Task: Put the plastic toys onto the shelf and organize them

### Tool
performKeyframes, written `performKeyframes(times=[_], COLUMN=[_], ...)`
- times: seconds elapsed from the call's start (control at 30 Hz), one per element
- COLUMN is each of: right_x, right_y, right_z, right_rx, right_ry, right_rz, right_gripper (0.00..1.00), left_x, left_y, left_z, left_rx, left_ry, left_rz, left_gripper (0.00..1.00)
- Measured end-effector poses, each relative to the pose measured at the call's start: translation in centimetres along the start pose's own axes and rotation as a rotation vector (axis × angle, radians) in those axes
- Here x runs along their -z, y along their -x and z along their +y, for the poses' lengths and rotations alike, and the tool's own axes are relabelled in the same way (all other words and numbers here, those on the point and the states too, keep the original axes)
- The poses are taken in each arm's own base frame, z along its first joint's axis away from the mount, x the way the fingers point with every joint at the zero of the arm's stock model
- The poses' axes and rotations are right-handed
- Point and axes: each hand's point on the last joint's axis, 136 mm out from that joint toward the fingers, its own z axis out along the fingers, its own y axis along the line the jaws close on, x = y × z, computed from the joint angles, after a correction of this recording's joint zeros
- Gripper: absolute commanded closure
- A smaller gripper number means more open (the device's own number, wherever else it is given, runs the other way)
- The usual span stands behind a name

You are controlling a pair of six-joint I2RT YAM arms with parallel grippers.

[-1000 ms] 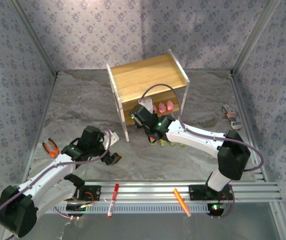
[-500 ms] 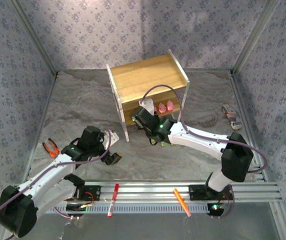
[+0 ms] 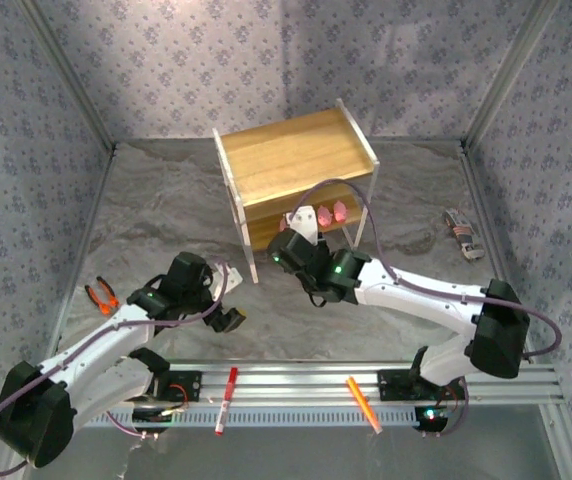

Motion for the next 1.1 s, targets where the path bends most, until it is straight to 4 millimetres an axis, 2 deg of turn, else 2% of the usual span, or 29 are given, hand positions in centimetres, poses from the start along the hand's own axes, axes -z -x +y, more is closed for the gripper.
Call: performKeyframes(times=[0.27,0.43,0.8,0.97,1.1], right_x=[2.7,4.2,6.8,7.7,8.0], right_y=[-2.3,-3.8,-7.7,-8.8,-9.4], right_z=[-1.7,-3.4,-8.9,-11.6,-13.2], right_rx=[-0.003,-0.011,-0.068,-0.104,-0.115], right_ry=[-0.02,-0.057,-0.19,-0.251,-0.3], right_rz=[0.0,-0.001,-0.004,-0.028,-0.034], right_gripper=[0.5,0.46,0.44,0.43,0.39], left_x=[0.1,0.1,-0.8,-1.4,-1.6], left_y=[2.1,3.4,3.0,2.5,3.0], left_z=[-0.2,-1.3,-3.2,-4.0,-4.2], left_rx=[-0.025,-0.066,-0.099,-0.122,-0.138], left_ry=[-0.015,-0.046,-0.096,-0.109,-0.103], left_rz=[-0.012,-0.004,0.064,0.096,0.079], left_gripper=[0.0,0.0,0.0,0.01,0.01])
